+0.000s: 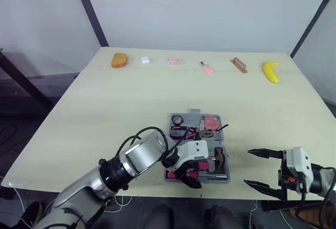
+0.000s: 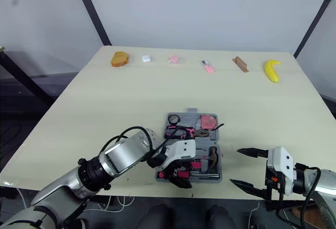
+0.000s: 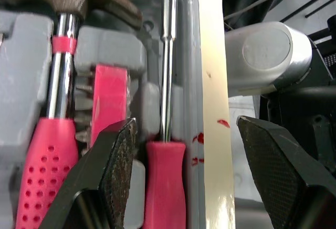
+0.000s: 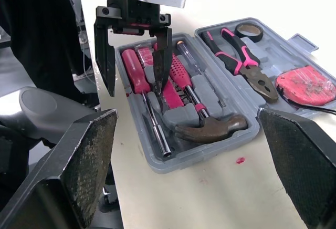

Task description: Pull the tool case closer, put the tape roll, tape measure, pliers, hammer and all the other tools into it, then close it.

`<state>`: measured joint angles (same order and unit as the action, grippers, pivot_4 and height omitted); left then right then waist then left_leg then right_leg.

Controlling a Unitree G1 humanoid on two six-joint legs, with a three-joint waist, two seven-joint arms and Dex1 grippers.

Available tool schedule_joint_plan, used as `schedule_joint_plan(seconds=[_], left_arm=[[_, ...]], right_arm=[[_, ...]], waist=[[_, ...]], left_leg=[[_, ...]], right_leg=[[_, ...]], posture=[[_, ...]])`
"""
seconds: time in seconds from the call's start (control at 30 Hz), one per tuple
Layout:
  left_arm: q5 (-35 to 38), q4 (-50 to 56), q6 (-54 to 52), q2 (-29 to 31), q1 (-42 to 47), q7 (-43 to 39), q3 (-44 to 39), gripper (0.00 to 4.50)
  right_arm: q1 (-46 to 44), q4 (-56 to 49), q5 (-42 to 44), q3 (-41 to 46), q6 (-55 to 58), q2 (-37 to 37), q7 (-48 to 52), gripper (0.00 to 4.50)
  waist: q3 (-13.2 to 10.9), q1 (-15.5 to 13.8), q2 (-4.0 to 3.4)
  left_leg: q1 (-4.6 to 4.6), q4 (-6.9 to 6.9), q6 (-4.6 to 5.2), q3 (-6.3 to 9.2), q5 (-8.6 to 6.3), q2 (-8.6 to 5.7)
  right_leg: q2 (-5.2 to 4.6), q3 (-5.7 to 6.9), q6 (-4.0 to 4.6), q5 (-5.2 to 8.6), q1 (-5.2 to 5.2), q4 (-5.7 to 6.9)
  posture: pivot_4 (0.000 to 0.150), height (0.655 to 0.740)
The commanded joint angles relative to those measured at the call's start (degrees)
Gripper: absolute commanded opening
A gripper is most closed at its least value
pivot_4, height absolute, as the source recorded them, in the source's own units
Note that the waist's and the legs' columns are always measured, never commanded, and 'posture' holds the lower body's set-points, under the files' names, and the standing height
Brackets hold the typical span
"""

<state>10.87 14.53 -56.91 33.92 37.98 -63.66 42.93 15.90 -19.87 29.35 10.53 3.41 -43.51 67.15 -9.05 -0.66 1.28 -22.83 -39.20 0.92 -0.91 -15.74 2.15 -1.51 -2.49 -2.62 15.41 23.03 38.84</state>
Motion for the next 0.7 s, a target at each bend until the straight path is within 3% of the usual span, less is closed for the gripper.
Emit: schedule_joint_plan(seconds=[0.03,0.1,0.2,0.23,0.3,0.33,0.4,0.7], left_arm=[[2.17,1.3,2.45,0.88,0.1,-1.32,-4.27,3.26],[3.67,0.99,4.65,1.31,-0.94,-2.19,-6.71,3.26],[5.36,0.59,8.76,1.8,-2.67,-3.41,-10.03,2.54],[6.04,1.01,10.7,2.25,-3.55,-4.55,-10.88,1.88],[6.63,1.51,13.63,3.47,-5.38,-6.01,-12.01,1.02],[6.31,1.0,16.51,3.98,-6.51,-6.58,-12.46,0.91],[6.82,-1.51,26.43,2.92,-9.83,-8.03,-15.07,0.06],[4.32,-12.48,43.94,-2.19,-16.51,-8.37,-17.31,0.06]], right_arm=[[-0.12,-0.63,0.41,1.01,-1.2,0.03,0.35,4.5],[0.02,-0.46,0.44,1.07,-1.47,0.17,0.46,4.5],[0.07,-0.08,0.64,1.09,-1.99,0.4,0.68,4.5],[0.1,0.01,0.69,1.06,-2.14,0.45,0.74,4.5],[0.19,0.21,0.75,0.96,-2.48,0.53,0.95,4.5],[0.2,0.31,0.72,0.9,-2.62,0.59,1.03,4.5],[-0.1,0.62,0.51,0.58,-2.84,0.83,1.04,4.5],[-1.39,0.39,-0.05,-0.4,-2.39,1.48,0.4,4.5]], waist=[[0.0,-0.02,0.0],[0.0,-0.03,0.0],[0.0,-0.02,0.0],[0.0,-0.02,0.0],[0.0,-0.01,-0.01],[0.0,0.04,-0.01],[0.01,0.08,-0.04],[0.01,-0.08,-0.05]], left_leg=[[0.0,0.0,0.0,0.0,0.0,0.0],[-0.01,0.0,0.0,-0.02,0.0,0.0],[0.0,0.0,0.0,-0.02,0.0,0.0],[0.0,0.0,0.0,-0.02,0.0,0.01],[0.0,0.0,0.0,-0.02,0.0,0.01],[0.01,0.0,0.0,-0.02,0.0,0.01],[0.02,0.01,0.0,-0.03,0.0,0.02],[0.01,-0.01,0.0,-0.06,0.0,0.01]], right_leg=[[0.0,0.0,0.0,0.0,0.0,0.0],[-0.01,-0.01,0.0,0.0,0.0,-0.01],[-0.01,-0.01,0.0,0.0,0.0,-0.01],[-0.01,-0.01,0.0,0.0,0.0,-0.01],[-0.01,-0.01,0.0,0.0,0.0,-0.01],[-0.01,-0.01,0.0,0.0,0.0,-0.01],[-0.01,-0.02,0.0,0.0,0.0,0.0],[-0.03,-0.01,0.0,-0.01,0.0,-0.01]], posture=[[0.15,0.74],[0.15,0.74],[0.15,0.74],[0.15,0.74],[0.15,0.74],[0.15,0.74],[0.15,0.74],[0.15,0.74]])
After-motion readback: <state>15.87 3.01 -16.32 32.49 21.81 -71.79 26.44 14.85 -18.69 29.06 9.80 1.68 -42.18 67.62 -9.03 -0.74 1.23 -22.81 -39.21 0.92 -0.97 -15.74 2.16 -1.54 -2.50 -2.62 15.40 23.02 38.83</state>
